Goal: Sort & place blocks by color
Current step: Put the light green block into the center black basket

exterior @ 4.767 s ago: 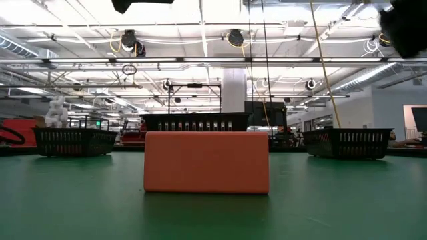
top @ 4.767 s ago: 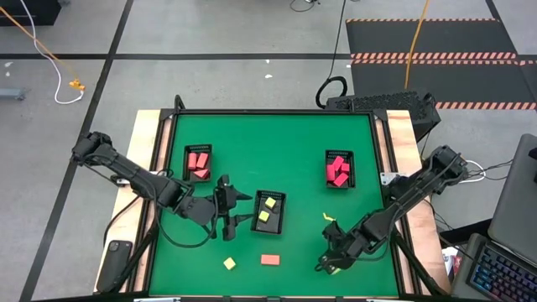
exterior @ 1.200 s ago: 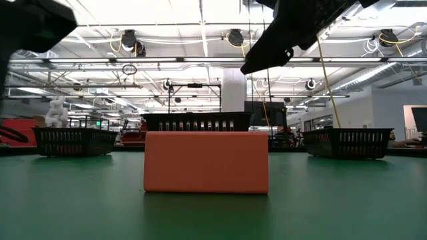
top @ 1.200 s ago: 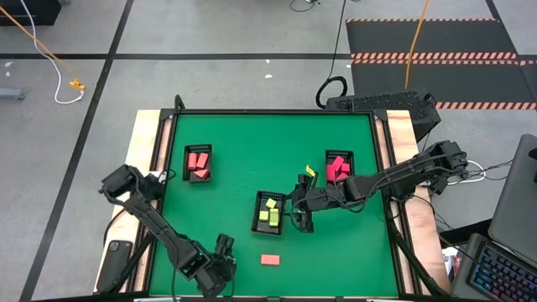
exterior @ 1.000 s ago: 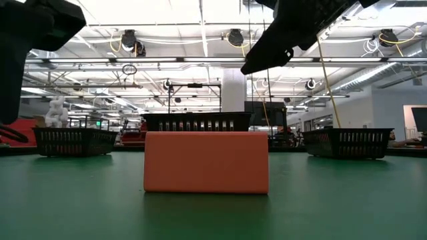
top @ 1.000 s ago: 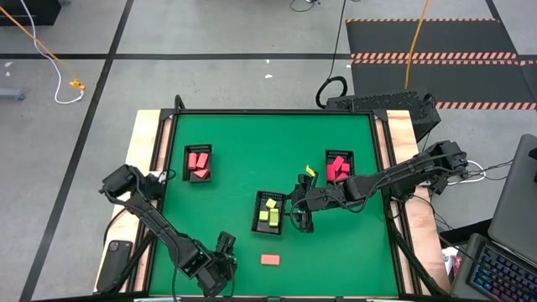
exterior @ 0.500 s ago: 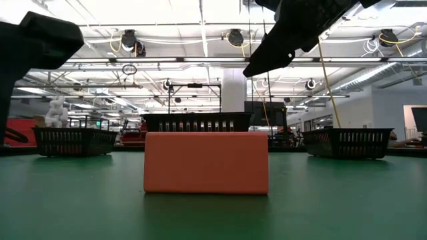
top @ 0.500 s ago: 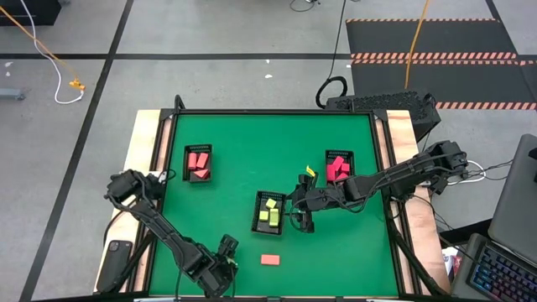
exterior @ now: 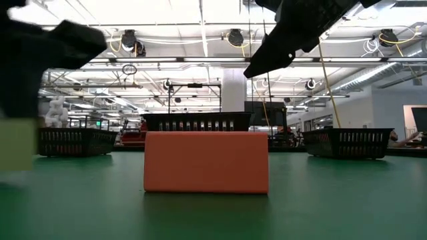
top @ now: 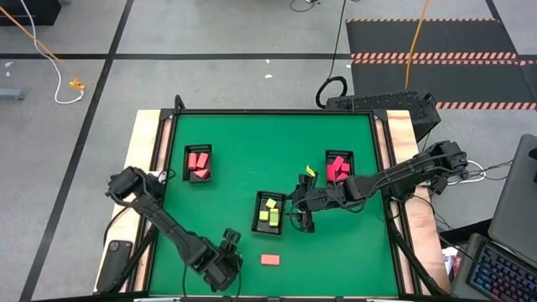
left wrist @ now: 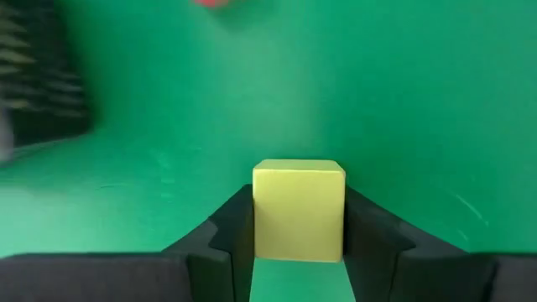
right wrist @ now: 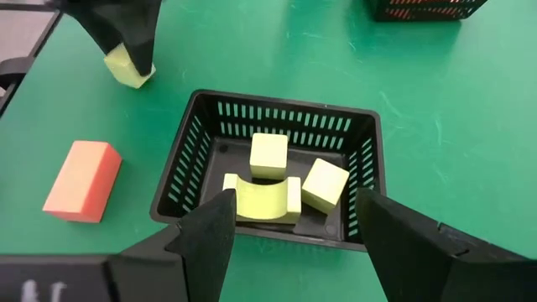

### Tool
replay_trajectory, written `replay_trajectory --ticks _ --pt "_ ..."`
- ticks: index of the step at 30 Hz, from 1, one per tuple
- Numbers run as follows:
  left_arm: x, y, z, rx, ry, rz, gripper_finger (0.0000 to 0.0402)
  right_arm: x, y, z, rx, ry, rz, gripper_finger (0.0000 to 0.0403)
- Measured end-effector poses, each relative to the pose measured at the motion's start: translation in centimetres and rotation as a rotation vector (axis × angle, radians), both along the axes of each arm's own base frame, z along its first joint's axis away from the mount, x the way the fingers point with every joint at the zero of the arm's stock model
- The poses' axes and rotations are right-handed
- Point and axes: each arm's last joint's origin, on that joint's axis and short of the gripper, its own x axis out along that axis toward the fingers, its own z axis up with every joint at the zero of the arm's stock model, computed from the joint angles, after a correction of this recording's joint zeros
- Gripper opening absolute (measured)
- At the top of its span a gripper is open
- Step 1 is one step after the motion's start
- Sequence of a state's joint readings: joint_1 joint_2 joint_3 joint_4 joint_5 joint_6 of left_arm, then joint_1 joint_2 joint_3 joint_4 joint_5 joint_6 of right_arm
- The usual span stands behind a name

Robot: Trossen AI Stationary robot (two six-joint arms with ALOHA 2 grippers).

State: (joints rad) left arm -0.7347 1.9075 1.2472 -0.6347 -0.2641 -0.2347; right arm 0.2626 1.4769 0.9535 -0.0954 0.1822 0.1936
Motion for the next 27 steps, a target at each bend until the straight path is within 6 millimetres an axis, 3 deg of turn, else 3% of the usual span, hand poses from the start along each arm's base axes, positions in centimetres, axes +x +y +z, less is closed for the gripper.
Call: replay_trajectory --ticks 7,10,15,21,27 --pt "2.3 4.1 6.0 -0.037 -0.197 0.172 0.0132 -1.0 -0.3 1.1 0.019 0.001 -0.023 0.0238" --pt "3.2 6.2 7.7 -0.038 -0.267 0.216 0.0132 -1.5 -0.5 2.3 0.053 -0.041 -0.042 0.0238" --pt "5.5 9.0 7.2 -0.060 -0.273 0.249 0.0132 -2.3 -0.4 3.6 0.092 -0.087 -0.049 0.0238" --pt "7.3 10.7 5.8 -0.085 -0.264 0.299 0.0137 -3.6 -0.4 3.0 0.095 -0.075 -0.038 0.0238" --pt "7.8 11.6 5.7 -0.137 -0.254 0.332 0.0297 -4.8 -0.9 2.4 0.115 -0.074 -0.069 0.0238"
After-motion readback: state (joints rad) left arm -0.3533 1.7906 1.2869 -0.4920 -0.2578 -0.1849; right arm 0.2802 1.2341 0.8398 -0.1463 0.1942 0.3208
